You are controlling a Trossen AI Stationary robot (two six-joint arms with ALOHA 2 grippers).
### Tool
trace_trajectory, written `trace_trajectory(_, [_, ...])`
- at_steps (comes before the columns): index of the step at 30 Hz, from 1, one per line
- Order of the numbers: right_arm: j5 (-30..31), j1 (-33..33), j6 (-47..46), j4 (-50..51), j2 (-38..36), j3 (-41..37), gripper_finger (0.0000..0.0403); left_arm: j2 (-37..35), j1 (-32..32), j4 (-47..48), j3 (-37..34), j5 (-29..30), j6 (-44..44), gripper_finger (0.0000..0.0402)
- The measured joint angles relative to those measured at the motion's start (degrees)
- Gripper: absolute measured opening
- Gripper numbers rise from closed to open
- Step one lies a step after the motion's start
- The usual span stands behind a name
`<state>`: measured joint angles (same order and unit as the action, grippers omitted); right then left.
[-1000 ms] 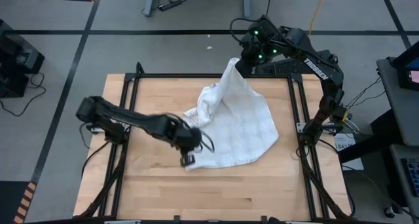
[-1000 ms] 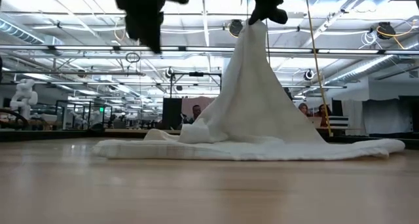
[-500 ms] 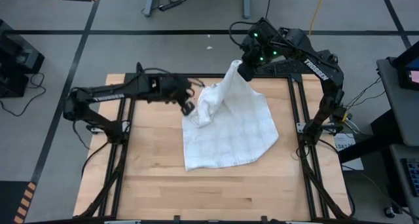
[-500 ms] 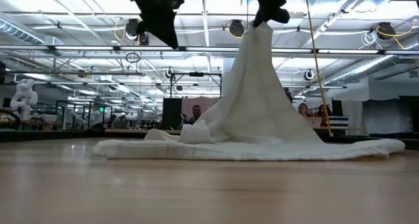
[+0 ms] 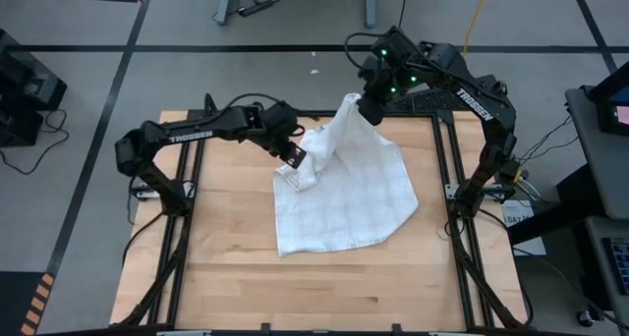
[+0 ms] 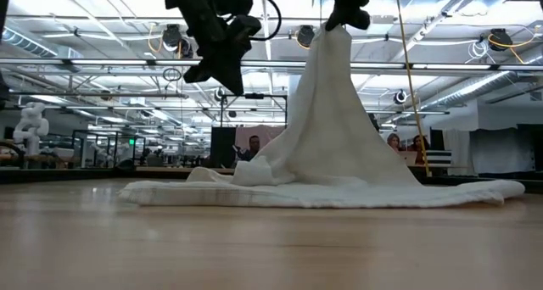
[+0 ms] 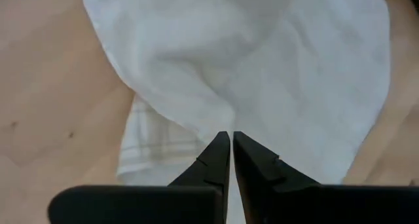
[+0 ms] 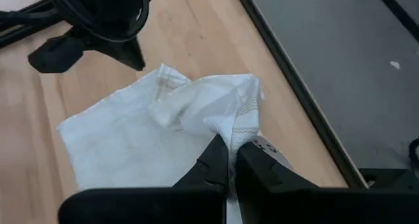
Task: Roll towel into tight, uniform cylinder
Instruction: Roll the white towel
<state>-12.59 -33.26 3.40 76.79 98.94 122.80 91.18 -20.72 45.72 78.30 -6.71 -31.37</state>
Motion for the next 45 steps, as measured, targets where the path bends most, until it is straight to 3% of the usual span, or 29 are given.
trace_trajectory(3, [-0.7,0.0,-1.2,-0.1,0.0,0.0,0.0004,0.2,-0.8,0.2,0.0,2.5,-0.7,0.0069])
trace_trajectory(8, [-1.0,0.0,-4.0,-0.2,0.0,0.0,0.0004,2.3,-5.9,0.0,-0.9,4.7,3.4,0.0167])
trace_trajectory(12, [-1.0,0.0,-5.8,-0.3,0.0,0.0,0.0004,2.1,-7.4,1.4,-0.7,3.3,6.4,0.0212])
trace_trajectory(17, [-1.1,0.0,-7.9,-0.3,0.0,0.0,0.0004,2.2,-8.0,1.8,-1.1,6.1,5.9,0.0218])
trace_trajectory(22, [-1.1,0.0,-8.7,0.1,0.0,0.0,0.0004,6.6,-12.9,-0.7,-2.4,-3.3,0.3,0.0219])
trace_trajectory(29, [-1.1,0.0,-8.5,0.2,0.0,0.0,0.0004,11.4,-14.6,-5.9,-2.4,-9.3,-1.4,0.0235])
trace_trajectory(34, [-1.0,0.0,-7.2,0.2,0.0,0.0,0.0004,14.1,-14.0,-9.6,-2.3,-5.2,-4.1,0.0282])
trace_trajectory(38, [-1.0,0.0,-7.2,0.2,0.0,0.0,0.0004,16.6,-14.0,-12.1,-2.3,-6.3,-5.7,0.0312])
trace_trajectory(45, [-1.0,0.0,-7.2,0.2,0.0,0.0,0.0004,20.8,-14.0,-15.2,-2.3,-8.1,-5.4,0.029])
